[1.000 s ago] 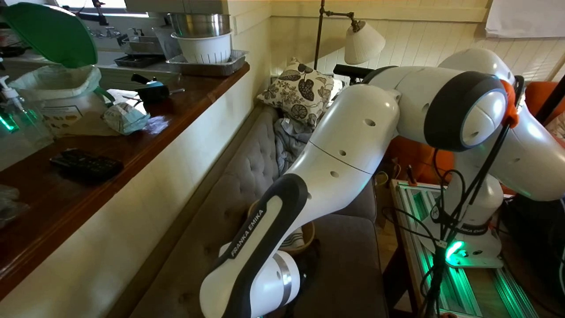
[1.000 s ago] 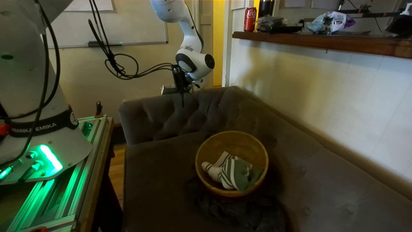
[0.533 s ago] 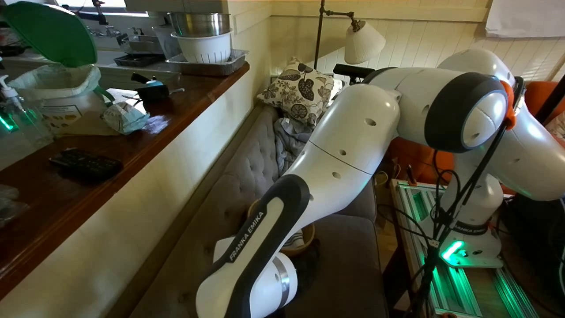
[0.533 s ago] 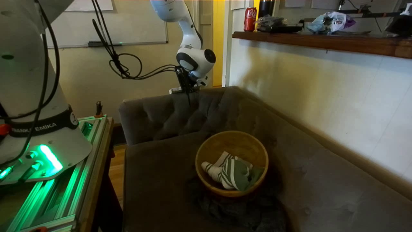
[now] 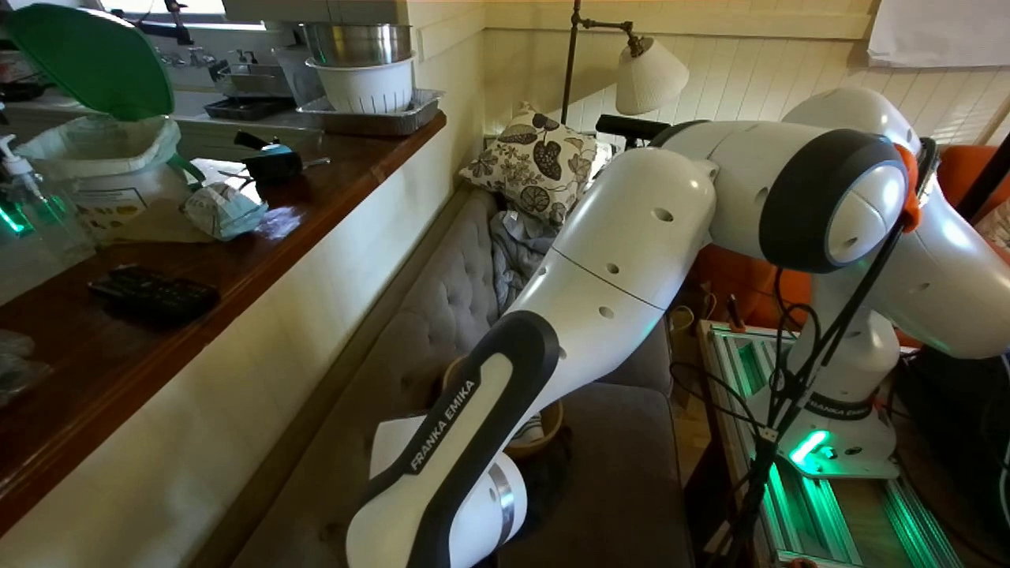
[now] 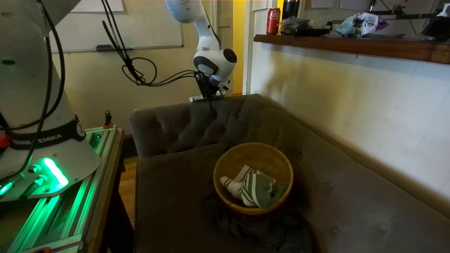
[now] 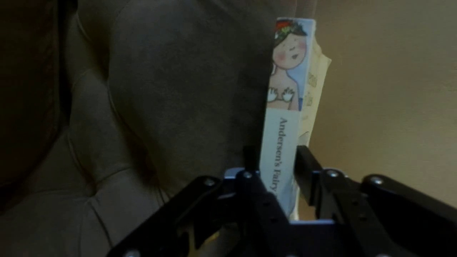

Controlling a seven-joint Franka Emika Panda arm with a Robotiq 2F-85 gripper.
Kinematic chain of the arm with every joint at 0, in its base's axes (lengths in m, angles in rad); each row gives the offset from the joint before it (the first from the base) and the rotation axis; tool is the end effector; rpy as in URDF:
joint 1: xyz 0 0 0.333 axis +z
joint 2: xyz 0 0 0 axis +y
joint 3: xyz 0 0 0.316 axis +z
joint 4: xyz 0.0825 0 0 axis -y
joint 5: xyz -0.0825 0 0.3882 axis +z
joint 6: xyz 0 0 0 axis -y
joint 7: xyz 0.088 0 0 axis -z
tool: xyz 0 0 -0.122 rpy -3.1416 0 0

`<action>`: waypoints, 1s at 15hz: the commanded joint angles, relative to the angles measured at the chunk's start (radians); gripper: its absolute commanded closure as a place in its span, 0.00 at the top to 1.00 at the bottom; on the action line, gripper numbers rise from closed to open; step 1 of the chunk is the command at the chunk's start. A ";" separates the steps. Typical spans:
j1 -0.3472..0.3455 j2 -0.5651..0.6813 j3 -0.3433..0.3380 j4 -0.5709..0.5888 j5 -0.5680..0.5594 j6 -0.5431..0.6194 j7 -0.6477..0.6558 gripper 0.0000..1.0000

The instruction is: Put the book on the left armrest

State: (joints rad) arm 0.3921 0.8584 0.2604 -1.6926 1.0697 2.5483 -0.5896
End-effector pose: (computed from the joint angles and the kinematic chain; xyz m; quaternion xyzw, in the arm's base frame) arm 0.5407 0.3940 0.0922 -0.9226 -0.1005 0.0304 0.3712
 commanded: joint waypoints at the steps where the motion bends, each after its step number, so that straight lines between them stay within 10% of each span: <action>1: 0.011 -0.021 -0.012 0.004 -0.135 0.066 0.121 0.64; 6: 0.058 -0.097 -0.083 -0.046 -0.448 0.205 0.371 0.98; 15: 0.277 -0.451 -0.441 -0.439 -1.090 0.279 0.963 1.00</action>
State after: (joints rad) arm 0.5681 0.5737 -0.0357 -1.9347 0.1512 2.8401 0.1800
